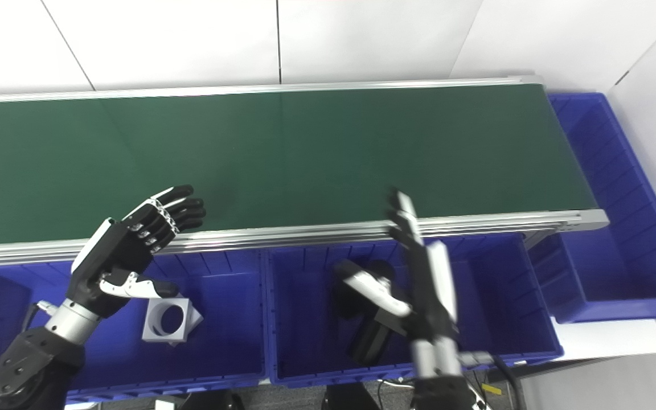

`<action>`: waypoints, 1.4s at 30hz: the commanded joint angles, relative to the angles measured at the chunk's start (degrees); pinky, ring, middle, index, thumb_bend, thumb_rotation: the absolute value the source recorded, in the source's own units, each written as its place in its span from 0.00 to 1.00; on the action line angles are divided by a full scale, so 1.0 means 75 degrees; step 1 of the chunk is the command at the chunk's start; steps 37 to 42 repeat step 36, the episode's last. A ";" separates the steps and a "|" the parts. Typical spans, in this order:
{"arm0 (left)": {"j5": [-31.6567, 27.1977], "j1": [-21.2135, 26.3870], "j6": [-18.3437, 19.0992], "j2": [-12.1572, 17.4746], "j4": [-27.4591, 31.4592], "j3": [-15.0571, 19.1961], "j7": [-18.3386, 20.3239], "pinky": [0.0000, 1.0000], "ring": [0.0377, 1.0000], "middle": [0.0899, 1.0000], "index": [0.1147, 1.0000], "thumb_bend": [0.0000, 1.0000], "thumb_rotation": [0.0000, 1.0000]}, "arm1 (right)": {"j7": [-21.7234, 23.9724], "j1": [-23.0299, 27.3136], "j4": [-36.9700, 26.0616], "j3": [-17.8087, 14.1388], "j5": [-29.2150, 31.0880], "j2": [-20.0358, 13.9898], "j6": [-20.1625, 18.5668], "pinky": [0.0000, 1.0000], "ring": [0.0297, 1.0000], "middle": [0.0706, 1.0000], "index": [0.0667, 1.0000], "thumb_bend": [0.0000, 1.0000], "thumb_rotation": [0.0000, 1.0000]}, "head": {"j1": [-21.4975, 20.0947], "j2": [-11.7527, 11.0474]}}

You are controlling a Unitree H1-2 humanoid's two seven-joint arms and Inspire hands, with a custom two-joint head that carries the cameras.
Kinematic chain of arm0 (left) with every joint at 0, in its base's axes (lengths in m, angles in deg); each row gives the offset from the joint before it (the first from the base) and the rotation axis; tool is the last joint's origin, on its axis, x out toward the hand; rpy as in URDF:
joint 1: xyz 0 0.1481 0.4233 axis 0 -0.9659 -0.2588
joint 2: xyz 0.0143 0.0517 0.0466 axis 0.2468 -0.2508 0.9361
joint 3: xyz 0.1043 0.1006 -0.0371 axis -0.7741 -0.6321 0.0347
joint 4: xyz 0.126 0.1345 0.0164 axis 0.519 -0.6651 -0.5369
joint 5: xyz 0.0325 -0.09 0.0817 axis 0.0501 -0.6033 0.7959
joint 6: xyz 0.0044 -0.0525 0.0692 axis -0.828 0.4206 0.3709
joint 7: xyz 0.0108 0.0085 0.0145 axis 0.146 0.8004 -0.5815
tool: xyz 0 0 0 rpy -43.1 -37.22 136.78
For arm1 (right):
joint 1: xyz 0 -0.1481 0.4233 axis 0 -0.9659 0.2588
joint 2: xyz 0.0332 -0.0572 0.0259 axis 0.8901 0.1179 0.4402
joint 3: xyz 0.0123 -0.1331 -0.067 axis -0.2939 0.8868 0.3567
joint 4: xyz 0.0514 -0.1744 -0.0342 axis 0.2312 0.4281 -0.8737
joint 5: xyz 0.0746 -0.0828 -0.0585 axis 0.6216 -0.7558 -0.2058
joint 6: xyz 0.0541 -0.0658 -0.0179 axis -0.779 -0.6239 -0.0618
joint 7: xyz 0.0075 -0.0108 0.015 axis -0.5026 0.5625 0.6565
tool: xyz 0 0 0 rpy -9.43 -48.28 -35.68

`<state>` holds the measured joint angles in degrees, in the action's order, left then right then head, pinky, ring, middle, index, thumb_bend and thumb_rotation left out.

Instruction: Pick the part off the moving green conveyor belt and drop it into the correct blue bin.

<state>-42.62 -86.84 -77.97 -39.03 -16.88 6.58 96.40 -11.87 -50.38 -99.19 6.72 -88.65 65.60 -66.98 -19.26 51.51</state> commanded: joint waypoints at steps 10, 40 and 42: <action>0.0553 -0.0274 -0.0389 -0.0405 0.0285 -0.0240 -0.0299 0.83 0.81 0.81 0.85 1.00 0.18 | 0.0605 0.1073 0.1192 0.0638 0.1016 -0.0046 0.0598 0.78 0.84 0.86 0.90 0.80 0.72 | 0.1357 -0.0443; 0.1413 -0.0660 -0.0820 -0.0923 0.0152 -0.0689 -0.0951 0.84 0.88 0.90 0.90 1.00 0.18 | 0.1116 0.0946 0.2942 0.0168 0.2542 -0.1092 0.2551 0.79 0.84 0.86 0.90 0.79 0.54 | 0.2719 -0.1368; 0.1413 -0.0660 -0.0820 -0.0923 0.0152 -0.0689 -0.0951 0.84 0.88 0.90 0.90 1.00 0.18 | 0.1116 0.0946 0.2942 0.0168 0.2542 -0.1092 0.2551 0.79 0.84 0.86 0.90 0.79 0.54 | 0.2719 -0.1368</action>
